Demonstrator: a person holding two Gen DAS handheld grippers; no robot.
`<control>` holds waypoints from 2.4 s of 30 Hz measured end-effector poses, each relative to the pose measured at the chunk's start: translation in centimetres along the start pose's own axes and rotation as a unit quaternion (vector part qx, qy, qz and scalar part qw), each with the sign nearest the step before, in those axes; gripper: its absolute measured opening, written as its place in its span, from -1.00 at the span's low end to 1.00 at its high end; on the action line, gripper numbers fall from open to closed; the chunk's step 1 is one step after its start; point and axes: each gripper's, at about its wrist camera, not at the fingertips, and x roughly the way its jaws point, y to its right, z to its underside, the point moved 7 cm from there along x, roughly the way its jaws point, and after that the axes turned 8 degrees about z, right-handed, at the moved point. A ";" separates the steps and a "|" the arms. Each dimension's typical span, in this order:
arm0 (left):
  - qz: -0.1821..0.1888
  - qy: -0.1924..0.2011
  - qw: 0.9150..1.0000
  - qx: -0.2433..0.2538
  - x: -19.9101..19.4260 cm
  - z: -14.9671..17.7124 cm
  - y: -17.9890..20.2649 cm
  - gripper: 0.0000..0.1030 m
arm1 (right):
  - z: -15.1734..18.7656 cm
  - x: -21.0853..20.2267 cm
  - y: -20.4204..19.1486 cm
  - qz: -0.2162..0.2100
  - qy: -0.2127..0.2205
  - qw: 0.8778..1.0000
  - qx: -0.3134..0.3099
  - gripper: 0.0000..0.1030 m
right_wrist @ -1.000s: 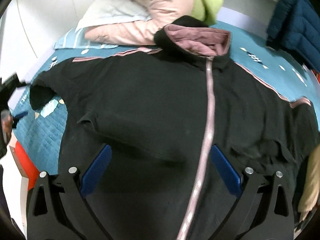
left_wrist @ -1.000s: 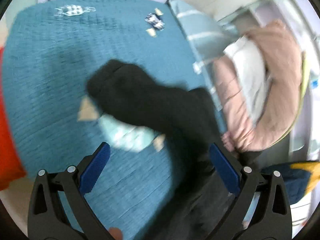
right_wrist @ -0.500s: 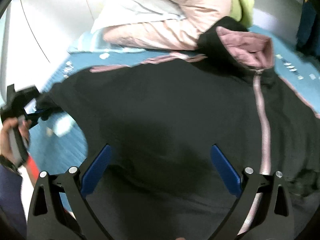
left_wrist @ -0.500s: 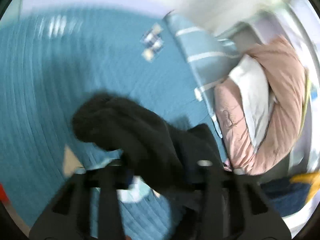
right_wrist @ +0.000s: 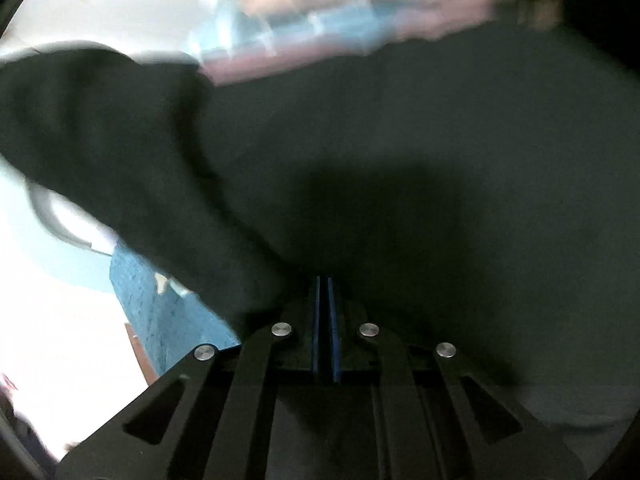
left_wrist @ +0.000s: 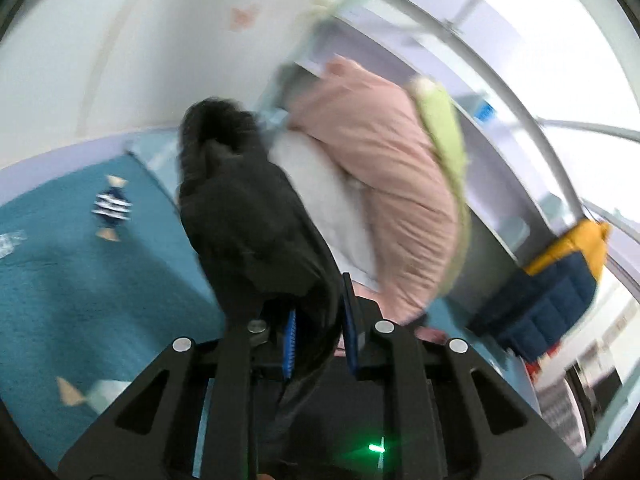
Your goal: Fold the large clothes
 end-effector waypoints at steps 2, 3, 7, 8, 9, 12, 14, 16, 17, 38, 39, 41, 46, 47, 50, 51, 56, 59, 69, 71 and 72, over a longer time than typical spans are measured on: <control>0.022 -0.016 1.000 0.009 1.6 1.4 2.5 -0.64 | -0.4 1.1 1.0 -0.028 -0.014 0.999 0.037 -1.00; 0.027 -0.023 0.999 0.019 2.4 2.1 3.8 -0.64 | -0.6 0.6 1.3 -0.046 -0.014 0.998 0.049 -1.00; 0.068 -0.063 0.994 0.051 5.8 6.0 9.9 -0.64 | -0.2 -6.0 4.2 -0.039 0.057 0.997 0.045 -0.88; 0.079 -0.077 0.992 0.061 6.7 7.2 11.4 -0.64 | 0.3 -8.3 6.0 -0.029 0.078 0.996 0.043 -0.88; 0.086 -0.087 0.990 0.072 7.6 8.6 12.9 -0.64 | 0.7 -10.0 7.6 -0.014 0.094 0.995 0.044 -0.88; 0.104 -0.124 0.982 0.098 10.4 13.4 17.0 -0.64 | 3.0 -16.9 15.6 0.072 0.147 0.985 0.049 -0.88; 0.110 -0.156 0.974 0.121 12.8 17.8 19.4 -0.64 | 4.6 -20.1 20.4 0.127 0.164 0.977 0.050 -0.88; 0.111 -0.186 0.968 0.130 15.0 21.9 20.6 -0.64 | 6.4 -24.8 26.2 0.192 0.181 0.962 0.062 -0.88; 0.108 -0.205 0.964 0.131 16.2 24.1 20.8 -0.64 | 7.2 -27.0 29.0 0.228 0.186 0.953 0.069 -0.88; 0.013 -0.346 0.910 0.227 23.1 41.0 21.1 0.52 | 10.4 -48.0 49.6 0.266 0.206 0.887 0.317 0.00; 0.016 -0.346 0.911 0.226 22.8 40.9 21.4 0.53 | 10.3 -47.8 49.3 0.264 0.200 0.890 0.313 0.00; 0.026 -0.341 0.913 0.222 22.3 40.6 22.0 0.56 | 10.6 -47.6 47.7 0.256 0.199 0.899 0.294 0.02; 0.067 -0.321 0.922 0.208 20.3 38.6 23.5 0.65 | 9.9 -47.4 44.9 0.179 0.205 0.922 0.275 0.04; 0.070 -0.317 0.922 0.213 20.0 38.3 23.7 0.65 | 9.2 -48.7 45.8 0.204 0.219 0.912 0.279 0.05; 0.062 -0.293 0.925 0.233 19.1 37.0 24.1 0.72 | 8.2 -50.4 50.6 0.251 0.200 0.888 0.329 0.35; 0.055 -0.283 0.927 0.240 19.0 36.4 24.0 0.72 | 8.3 -49.5 53.4 0.237 0.159 0.884 0.369 0.34; -0.010 -0.266 0.925 0.270 19.4 34.8 22.1 0.73 | 10.6 -46.5 60.4 0.260 0.061 0.850 0.455 0.31; -0.023 -0.266 0.929 0.257 19.8 34.1 20.9 0.73 | 10.8 -45.6 61.5 0.262 0.026 0.849 0.459 0.30; -0.051 -0.272 0.931 0.237 20.1 33.5 18.5 0.75 | 11.4 -42.2 63.5 0.279 -0.006 0.834 0.476 0.48; -0.060 -0.269 0.930 0.243 20.0 33.2 18.0 0.75 | 11.0 -41.8 63.8 0.297 -0.001 0.832 0.469 0.09; -0.062 -0.269 0.930 0.244 20.0 33.2 17.9 0.75 | 10.8 -41.9 63.9 0.301 0.009 0.832 0.465 -0.50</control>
